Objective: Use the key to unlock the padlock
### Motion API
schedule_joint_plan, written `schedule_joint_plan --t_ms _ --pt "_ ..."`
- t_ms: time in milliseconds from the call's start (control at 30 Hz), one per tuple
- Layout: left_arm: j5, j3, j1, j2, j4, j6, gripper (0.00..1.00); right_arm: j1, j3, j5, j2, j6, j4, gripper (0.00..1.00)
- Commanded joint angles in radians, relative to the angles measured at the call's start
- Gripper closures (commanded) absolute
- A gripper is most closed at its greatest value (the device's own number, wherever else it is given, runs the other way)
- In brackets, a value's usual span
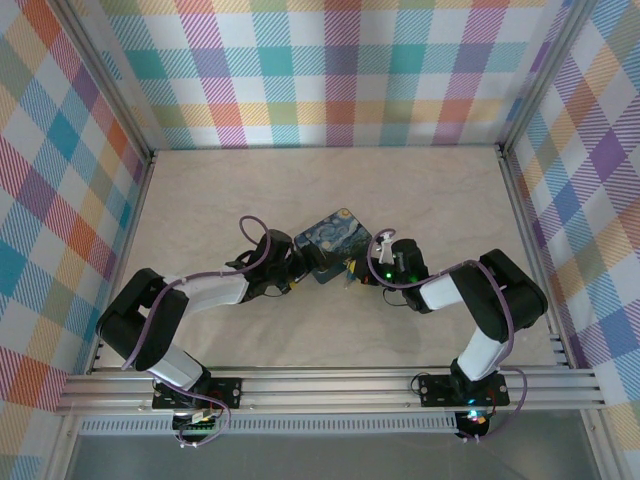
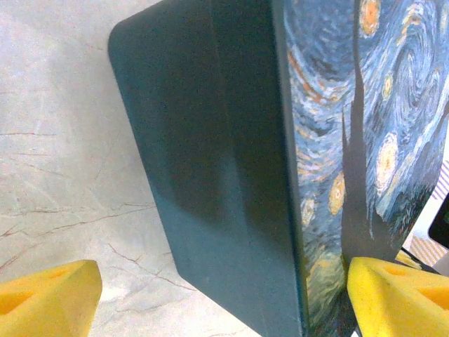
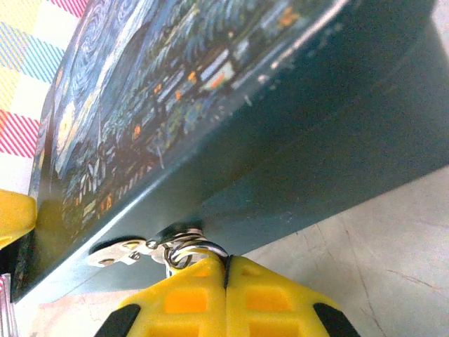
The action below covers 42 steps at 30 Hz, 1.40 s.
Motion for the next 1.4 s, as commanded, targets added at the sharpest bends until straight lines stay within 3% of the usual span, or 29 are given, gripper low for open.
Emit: schedule_joint_plan --t_ms 0,800,1367 --pt "-0.013 -0.029 -0.016 0.015 -0.068 0.004 0.10 -0.010 -0.004 0.011 -0.007 0.048 0.074 1.00" --pt "-0.025 -0.009 -0.015 0.005 -0.103 0.025 0.10 -0.039 0.013 0.007 0.027 0.135 0.133 1.00" --pt "-0.020 -0.024 0.031 -0.009 -0.100 0.040 0.08 -0.070 -0.020 0.032 -0.076 0.045 0.024 1.00"
